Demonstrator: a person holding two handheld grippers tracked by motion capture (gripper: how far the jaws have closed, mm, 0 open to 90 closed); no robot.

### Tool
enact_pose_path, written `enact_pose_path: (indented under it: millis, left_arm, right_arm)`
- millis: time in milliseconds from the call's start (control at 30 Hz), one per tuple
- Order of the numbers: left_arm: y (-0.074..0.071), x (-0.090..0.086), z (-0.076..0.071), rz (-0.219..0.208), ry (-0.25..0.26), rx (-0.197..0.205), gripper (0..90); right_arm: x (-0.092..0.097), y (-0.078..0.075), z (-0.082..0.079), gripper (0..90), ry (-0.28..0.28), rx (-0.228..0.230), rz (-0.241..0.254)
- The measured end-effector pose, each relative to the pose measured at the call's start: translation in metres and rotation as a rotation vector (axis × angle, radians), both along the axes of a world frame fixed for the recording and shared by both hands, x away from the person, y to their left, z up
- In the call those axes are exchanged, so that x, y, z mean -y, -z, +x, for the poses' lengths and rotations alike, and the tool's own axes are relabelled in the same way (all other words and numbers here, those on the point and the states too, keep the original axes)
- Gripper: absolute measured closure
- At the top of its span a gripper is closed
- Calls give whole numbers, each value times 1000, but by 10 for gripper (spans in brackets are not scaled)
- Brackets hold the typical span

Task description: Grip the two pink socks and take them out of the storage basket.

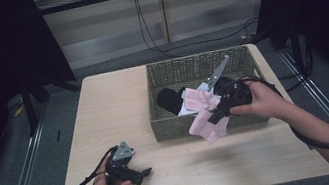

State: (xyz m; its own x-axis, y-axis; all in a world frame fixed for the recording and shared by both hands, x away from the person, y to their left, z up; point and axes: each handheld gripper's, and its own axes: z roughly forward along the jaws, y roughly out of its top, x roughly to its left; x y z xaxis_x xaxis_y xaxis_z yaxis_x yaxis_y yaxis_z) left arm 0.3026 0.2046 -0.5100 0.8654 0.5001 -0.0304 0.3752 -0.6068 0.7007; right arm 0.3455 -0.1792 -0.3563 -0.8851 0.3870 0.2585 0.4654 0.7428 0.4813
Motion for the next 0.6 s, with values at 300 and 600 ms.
enact_pose_path:
  millis: [300,600]
  left_arm:
    - [0,0,0,-1,0,0,0]
    - [0,0,0,0,0,0,0]
  right_arm:
    - [-6,15,-2,835,-8,5,-23]
    - [-10,27,-4,831,5,-2,-23]
